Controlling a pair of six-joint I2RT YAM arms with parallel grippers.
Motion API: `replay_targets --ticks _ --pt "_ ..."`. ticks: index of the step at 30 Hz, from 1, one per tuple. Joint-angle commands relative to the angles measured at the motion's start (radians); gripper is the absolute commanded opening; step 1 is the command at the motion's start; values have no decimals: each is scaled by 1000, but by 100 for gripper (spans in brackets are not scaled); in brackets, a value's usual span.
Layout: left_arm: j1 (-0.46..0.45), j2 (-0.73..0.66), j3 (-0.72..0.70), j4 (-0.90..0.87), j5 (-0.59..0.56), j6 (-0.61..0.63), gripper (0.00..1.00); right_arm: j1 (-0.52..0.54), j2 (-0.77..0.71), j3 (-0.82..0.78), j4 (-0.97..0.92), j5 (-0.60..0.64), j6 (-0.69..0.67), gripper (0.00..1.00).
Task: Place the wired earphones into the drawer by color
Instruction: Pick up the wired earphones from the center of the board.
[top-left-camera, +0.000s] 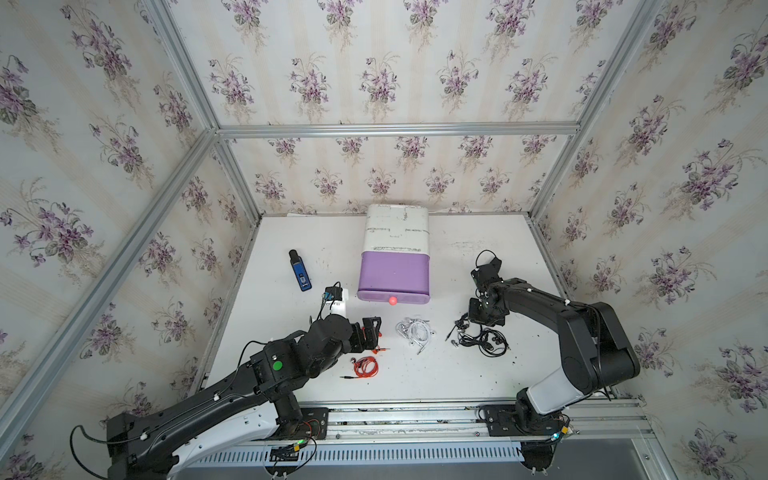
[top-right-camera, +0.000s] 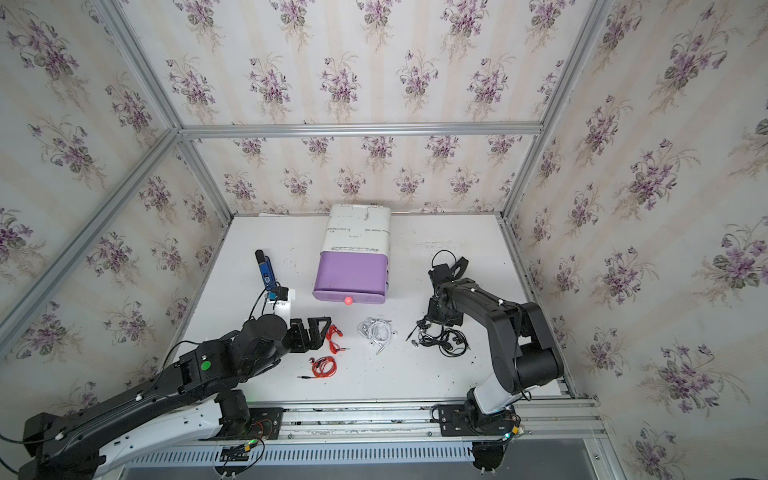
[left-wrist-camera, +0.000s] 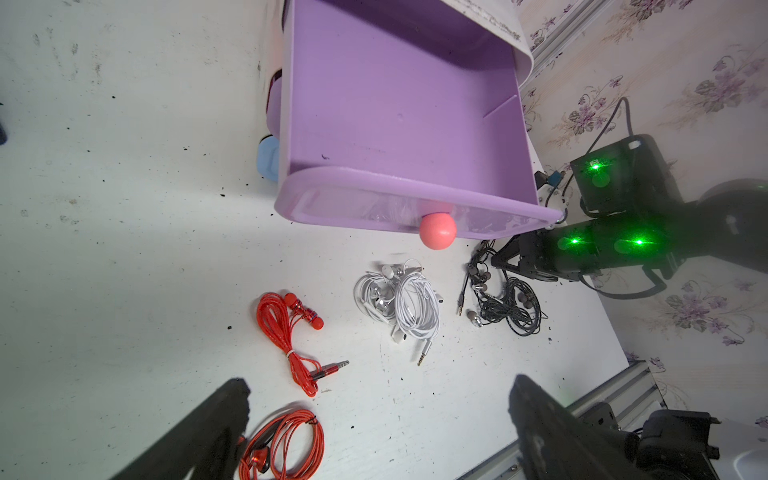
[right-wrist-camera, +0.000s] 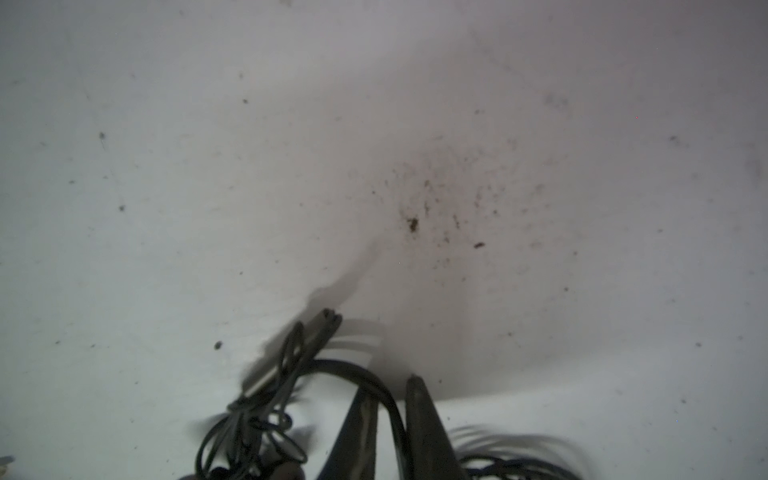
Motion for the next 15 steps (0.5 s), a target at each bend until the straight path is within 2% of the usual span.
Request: replay_targets --ticks 1,4,8,15 --pt "1 -7 -2 3 -23 8 100 -1 13 2 4 -2 -18 13" --pt "1 -12 -5 -1 -25 6 100 -1 7 7 3 -12 -27 3" --pt "1 -20 -6 -6 -29 5 100 -1 -32 17 1 -23 -31 0" --pt "1 -25 -8 -10 -34 8 100 -1 -120 84 -50 -19 -63 0"
